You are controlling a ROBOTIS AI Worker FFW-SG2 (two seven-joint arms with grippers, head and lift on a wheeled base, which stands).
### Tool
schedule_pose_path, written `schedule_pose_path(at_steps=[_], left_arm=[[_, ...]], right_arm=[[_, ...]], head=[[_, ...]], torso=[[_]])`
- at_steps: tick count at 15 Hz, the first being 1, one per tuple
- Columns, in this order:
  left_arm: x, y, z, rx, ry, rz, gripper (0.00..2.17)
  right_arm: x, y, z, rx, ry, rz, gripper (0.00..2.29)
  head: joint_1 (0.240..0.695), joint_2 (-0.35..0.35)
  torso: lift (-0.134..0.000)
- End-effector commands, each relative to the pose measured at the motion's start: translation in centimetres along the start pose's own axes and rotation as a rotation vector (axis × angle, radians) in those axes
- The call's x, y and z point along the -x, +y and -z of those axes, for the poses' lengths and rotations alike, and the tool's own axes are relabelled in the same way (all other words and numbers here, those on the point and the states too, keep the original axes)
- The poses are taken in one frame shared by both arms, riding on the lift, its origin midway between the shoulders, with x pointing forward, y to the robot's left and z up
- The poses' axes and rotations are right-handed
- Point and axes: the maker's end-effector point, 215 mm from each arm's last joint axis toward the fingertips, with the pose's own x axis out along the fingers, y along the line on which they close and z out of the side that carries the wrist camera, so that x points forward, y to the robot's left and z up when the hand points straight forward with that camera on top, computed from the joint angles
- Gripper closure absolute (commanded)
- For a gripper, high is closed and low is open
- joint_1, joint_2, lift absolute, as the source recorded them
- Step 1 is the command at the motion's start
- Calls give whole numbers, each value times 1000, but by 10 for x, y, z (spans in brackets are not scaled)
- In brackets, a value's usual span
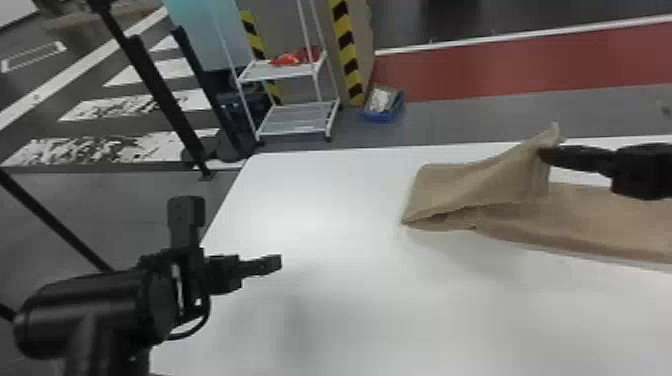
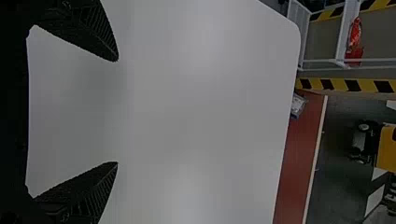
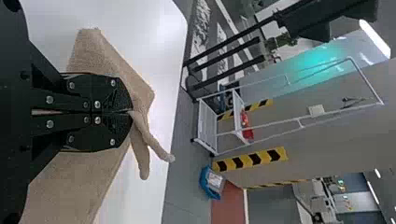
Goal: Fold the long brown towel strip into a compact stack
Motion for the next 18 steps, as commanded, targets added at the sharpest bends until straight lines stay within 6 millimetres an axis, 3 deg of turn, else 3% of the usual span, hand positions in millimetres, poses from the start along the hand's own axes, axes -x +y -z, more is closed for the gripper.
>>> schedule_pose_path(at_steps=[1, 3, 5, 8, 10, 13, 17, 18], left_arm=[[-2, -4, 3, 0, 4, 4, 87], [-4, -9, 6, -4, 10, 11, 87], [-6, -11, 9, -9, 18, 6, 83], [-7, -9, 11, -14, 25, -3, 83], [-8, -8, 13, -13, 27, -3, 83], [-12, -13, 16, -34, 42, -9, 83], [-18, -26, 22, -38, 53, -4, 83], [-18, -26, 25, -33, 60, -3, 83]], right_arm=[[1, -18, 16, -27, 8, 23, 1237], [-7, -40, 35, -47, 9, 40, 1237], [-2, -57, 18, -70, -25, 57, 1237], [14, -58, -4, -173, -48, 13, 1237], [18, -50, 42, -255, 2, -14, 1237], [24, -72, 58, -265, -28, 24, 1237], [46, -94, 6, -275, -77, 44, 1237], [55, -99, 6, -296, -74, 48, 1237]], head=[[695, 305], [695, 286], [695, 269], [695, 239], [695, 233], [695, 235], [695, 206], [695, 183]], torso=[[-123], [-123], [-123], [-123], [-123], [-123], [-123], [-123]])
